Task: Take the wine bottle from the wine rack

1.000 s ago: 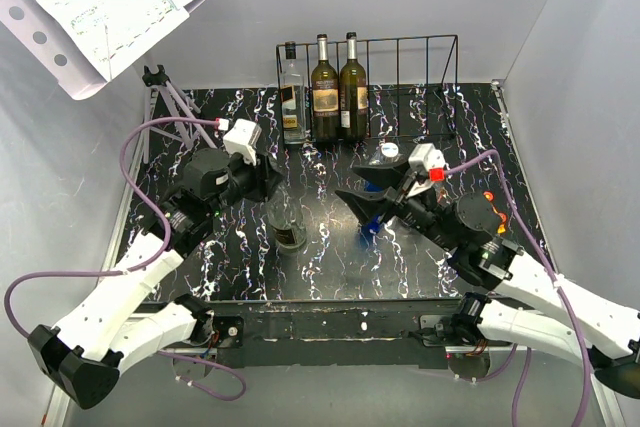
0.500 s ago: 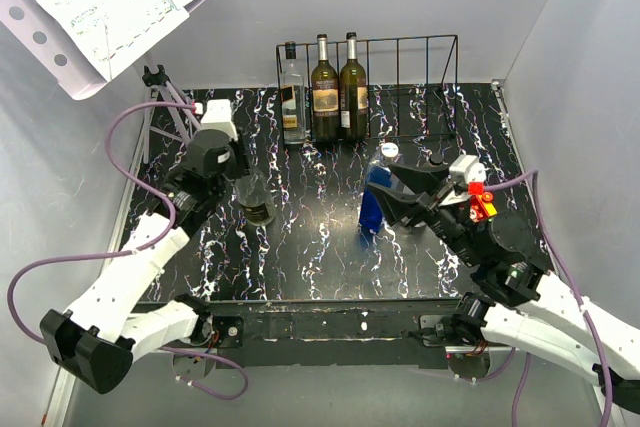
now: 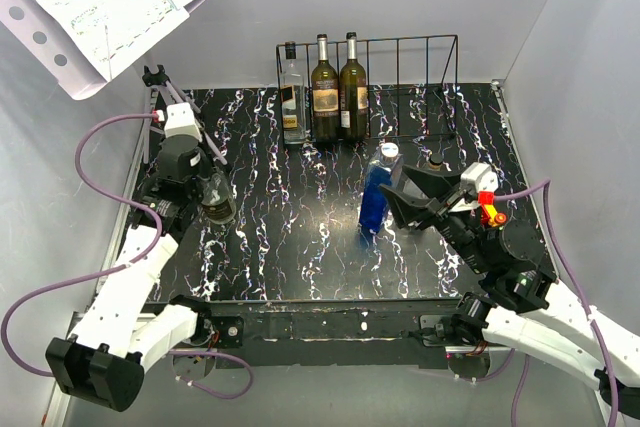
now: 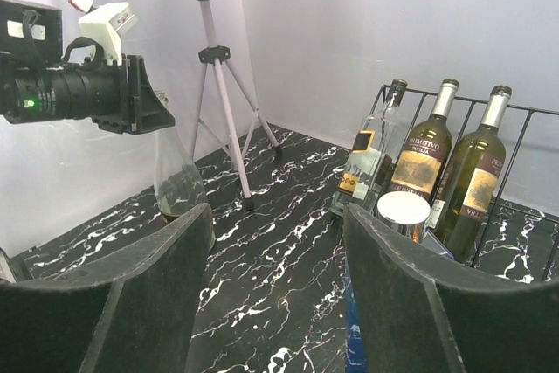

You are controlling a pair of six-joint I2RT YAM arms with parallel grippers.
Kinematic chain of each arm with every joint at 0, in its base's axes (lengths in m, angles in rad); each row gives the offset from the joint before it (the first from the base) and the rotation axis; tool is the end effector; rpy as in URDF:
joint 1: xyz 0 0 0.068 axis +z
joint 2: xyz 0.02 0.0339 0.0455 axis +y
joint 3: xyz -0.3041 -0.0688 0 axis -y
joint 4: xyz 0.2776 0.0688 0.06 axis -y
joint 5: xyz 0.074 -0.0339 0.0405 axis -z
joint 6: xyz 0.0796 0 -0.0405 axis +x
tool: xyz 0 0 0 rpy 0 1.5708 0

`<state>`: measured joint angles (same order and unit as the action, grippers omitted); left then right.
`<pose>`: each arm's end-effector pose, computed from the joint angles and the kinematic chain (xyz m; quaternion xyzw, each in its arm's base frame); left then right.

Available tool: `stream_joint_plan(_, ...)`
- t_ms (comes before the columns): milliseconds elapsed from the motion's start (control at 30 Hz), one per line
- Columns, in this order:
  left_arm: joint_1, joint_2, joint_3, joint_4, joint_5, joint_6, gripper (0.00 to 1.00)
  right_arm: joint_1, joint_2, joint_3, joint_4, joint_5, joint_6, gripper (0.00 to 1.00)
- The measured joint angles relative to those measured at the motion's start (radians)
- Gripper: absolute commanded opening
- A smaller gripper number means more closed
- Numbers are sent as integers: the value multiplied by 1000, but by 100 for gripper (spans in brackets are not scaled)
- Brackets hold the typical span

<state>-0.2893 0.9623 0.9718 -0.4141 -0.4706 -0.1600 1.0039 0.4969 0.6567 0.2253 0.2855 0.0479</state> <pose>0.2561 -0.0386 0.3686 -0.0757 0.8184 0.0704 0.5653 0.1030 0.1200 0.4184 -0.1496 0.5453 0.3433 0.7499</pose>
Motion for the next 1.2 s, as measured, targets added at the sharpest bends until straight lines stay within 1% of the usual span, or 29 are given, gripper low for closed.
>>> stream_joint_plan(133, 54, -14, -45, 79, 1, 19, 0, 0, -11, 0, 0, 1, 0, 69)
stream_joint_plan(367, 139, 12, -43, 110, -8, 26, 0, 0, -11, 0, -31, 2, 1, 69)
stream_joint_plan(400, 143, 17, -41, 112, -11, 26, 4, 0, -12, 0, -39, 2, 1, 69)
stream_joint_plan(433, 145, 21, -40, 116, -13, 26, 14, 0, -14, 0, -46, 3, 1, 69)
stream_joint_plan(500, 145, 22, -40, 119, -13, 27, 36, 0, -21, 0, -55, 4, 1, 69)
stream_joint_plan(533, 145, 22, -40, 119, -12, 27, 52, 0, -26, 0, -59, 6, 1, 70)
stream_joint_plan(567, 145, 22, -40, 118, -12, 26, 63, 0, -31, 0, -63, 8, 1, 70)
stream_joint_plan(600, 146, 22, -38, 113, -10, 31, 69, 0, -37, 0, -69, 11, 1, 70)
stream_joint_plan(633, 146, 23, -35, 104, -7, 32, 71, 0, -43, 0, -78, 15, 2, 70)
stream_joint_plan(767, 146, 22, -7, 72, 3, 28, 77, 0, -61, 0, -103, 32, 2, 69)
stream_joint_plan(833, 146, 22, 19, 47, 15, 26, 85, 0, -66, 0, -110, 38, 2, 69)
stream_joint_plan(933, 146, 22, 97, -23, 48, 15, 96, 0, -74, 0, -119, 42, 5, 70)
stream_joint_plan(967, 146, 22, 133, -46, 64, 12, 98, 0, -74, 0, -119, 41, 5, 70)
stream_joint_plan(1133, 146, -2, 321, -121, 183, -20, 97, 0, -74, 2, -130, 41, 6, 70)
stream_joint_plan(1200, 146, -8, 400, -148, 243, -37, 94, 0, -74, 6, -144, 40, 9, 70)
